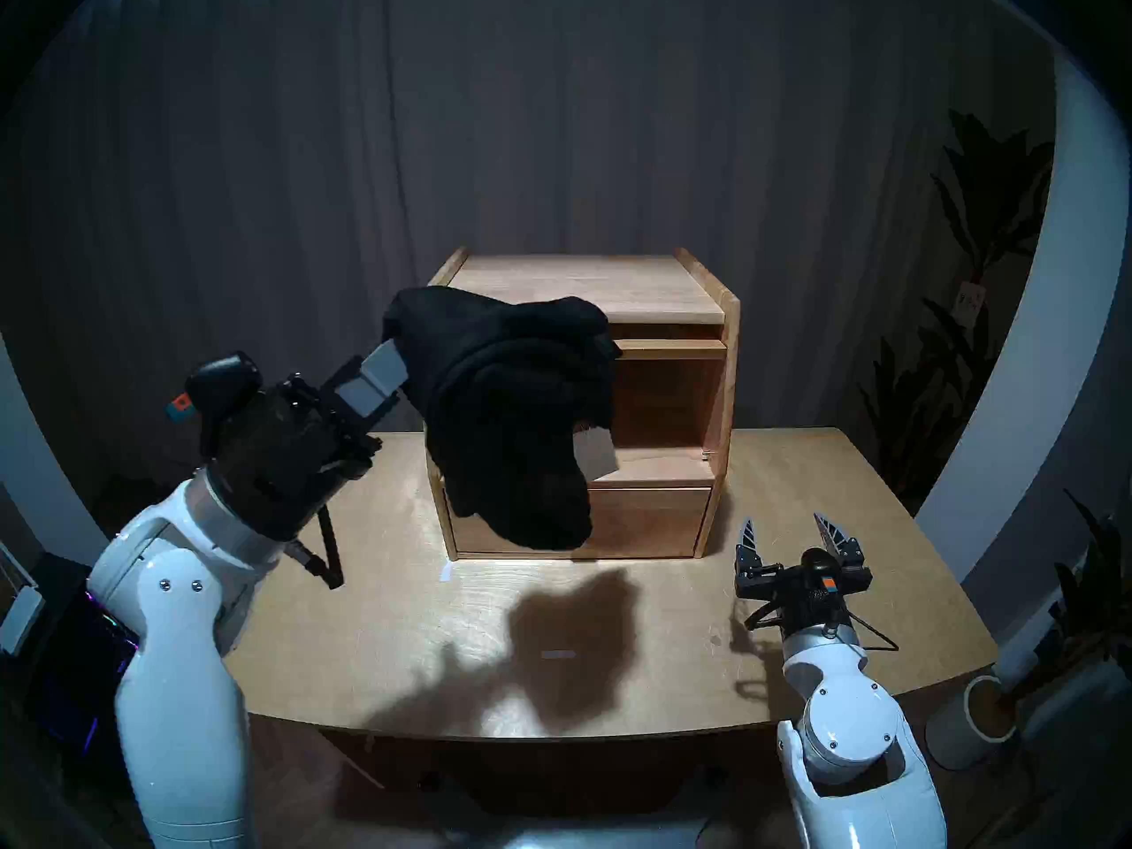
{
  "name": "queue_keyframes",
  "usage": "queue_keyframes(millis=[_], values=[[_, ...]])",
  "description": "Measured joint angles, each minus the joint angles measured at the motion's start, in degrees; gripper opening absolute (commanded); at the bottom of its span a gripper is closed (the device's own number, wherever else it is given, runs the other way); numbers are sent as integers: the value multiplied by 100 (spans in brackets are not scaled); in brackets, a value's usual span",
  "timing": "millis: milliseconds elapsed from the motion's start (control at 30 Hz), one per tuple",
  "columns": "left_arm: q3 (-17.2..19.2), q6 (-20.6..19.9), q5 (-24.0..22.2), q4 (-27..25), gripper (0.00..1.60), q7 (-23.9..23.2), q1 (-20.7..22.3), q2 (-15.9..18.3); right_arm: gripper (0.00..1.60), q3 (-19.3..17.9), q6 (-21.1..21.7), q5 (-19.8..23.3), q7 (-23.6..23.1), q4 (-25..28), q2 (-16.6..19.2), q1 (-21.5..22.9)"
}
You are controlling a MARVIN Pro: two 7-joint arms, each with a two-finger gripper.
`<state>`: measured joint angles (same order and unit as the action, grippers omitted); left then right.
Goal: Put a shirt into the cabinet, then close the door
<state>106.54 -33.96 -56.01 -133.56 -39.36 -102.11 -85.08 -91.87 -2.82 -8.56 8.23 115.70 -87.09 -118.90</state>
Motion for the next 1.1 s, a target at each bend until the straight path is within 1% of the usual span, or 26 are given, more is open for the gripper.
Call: queue_keyframes(millis=[67,233,333,467,600,733,833,967,1000,1033,1100], values=[[-236,214,241,88,0,279,72,-137,160,0,0,0,0,0,0,-2],[-709,664,701,405,0,879,239,-322,160,0,0,0,0,2,0,-5],[-954,943,983,577,0,1213,304,-407,160,0,0,0,0,2,0,-5],[-1165,1297,1341,703,0,1542,274,-502,160,0,0,0,0,3,0,-5],[-1254,1679,1713,752,0,1743,45,-594,160,0,0,0,0,5,0,-4],[-1287,1975,1976,858,0,1919,-207,-651,160,0,0,0,0,7,0,-3],[-1344,2243,2188,967,0,2141,-362,-681,160,0,0,0,0,9,0,-3],[-1558,2602,2475,1032,0,2474,-505,-683,160,0,0,0,1,14,0,-3],[-1631,2684,2532,1032,0,2540,-533,-678,160,0,0,0,1,15,0,-3],[-1776,2832,2636,1032,0,2651,-573,-656,160,0,0,0,1,16,0,-4],[-1919,2958,2738,1030,0,2740,-596,-623,160,0,0,0,1,18,1,-4]])
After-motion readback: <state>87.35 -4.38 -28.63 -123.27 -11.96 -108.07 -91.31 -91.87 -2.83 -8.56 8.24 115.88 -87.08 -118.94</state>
